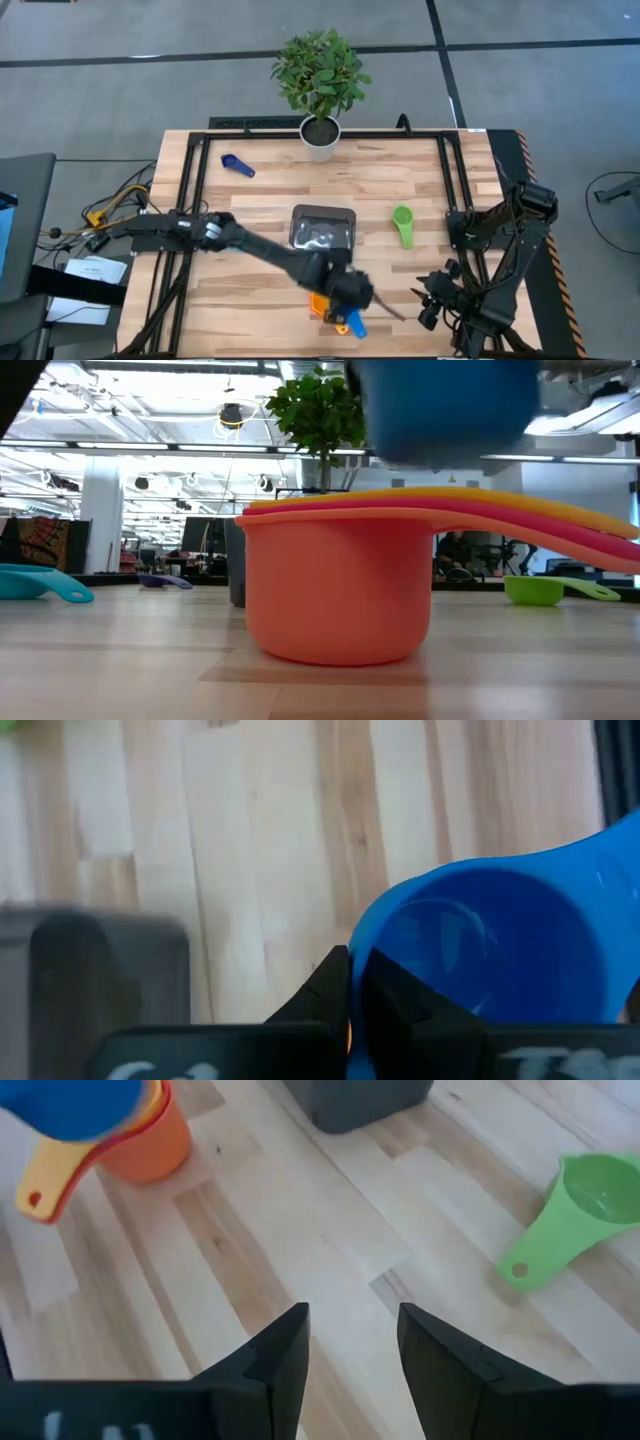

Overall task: Nest measuring cups in basket
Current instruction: Stack the blue measuring cup on the top of the yellow measuring cup

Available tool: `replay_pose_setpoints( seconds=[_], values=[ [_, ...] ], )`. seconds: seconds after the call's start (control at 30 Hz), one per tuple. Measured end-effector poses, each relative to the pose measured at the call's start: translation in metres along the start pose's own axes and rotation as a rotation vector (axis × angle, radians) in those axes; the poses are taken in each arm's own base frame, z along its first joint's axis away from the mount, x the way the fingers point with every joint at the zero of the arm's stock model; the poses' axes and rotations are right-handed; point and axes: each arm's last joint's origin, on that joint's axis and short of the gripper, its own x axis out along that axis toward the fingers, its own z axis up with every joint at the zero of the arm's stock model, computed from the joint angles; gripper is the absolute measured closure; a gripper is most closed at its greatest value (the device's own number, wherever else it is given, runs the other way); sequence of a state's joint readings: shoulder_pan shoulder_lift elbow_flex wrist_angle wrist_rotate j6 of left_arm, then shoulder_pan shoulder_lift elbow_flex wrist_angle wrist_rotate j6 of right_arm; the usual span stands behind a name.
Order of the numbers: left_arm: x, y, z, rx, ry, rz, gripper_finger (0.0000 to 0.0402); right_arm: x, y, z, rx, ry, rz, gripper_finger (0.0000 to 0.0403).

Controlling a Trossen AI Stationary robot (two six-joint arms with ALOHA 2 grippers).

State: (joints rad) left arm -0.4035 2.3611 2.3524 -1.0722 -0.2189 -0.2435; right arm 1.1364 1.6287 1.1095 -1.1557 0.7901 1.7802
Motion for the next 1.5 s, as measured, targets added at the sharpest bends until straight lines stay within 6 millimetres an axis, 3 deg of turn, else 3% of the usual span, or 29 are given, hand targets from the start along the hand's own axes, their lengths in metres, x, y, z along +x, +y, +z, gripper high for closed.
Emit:
replay_pose_setpoints(
  seconds=[0.2,0.47,0.87,1.07,1.33,1.5],
  values=[
    [-0.011,-0.016,-0.014,-0.056,0.068,0.072,0.0399,0.007,0.002,0.007,0.003,-0.011,-0.009,0.0232],
    [0.016,-0.007,-0.031,-0.131,0.187,0.113,0.0399,0.012,0.003,0.011,-0.021,-0.006,-0.02,0.0238],
    [0.018,-0.006,-0.033,-0.143,0.213,0.083,0.0395,0.016,0.003,0.015,-0.024,0.003,-0.036,0.0225],
    [0.018,-0.006,-0.034,-0.219,0.216,0.104,0.0347,0.023,0.006,0.019,-0.077,0.073,-0.043,0.0224],
    [0.016,-0.01,-0.036,-0.24,0.224,0.093,0.0256,0.03,0.004,0.026,-0.071,0.093,-0.073,0.0261],
    [0.003,-0.012,-0.036,-0.255,0.228,0.103,0.0222,0.03,0.002,0.027,-0.082,0.092,-0.093,0.0278]
  ],
)
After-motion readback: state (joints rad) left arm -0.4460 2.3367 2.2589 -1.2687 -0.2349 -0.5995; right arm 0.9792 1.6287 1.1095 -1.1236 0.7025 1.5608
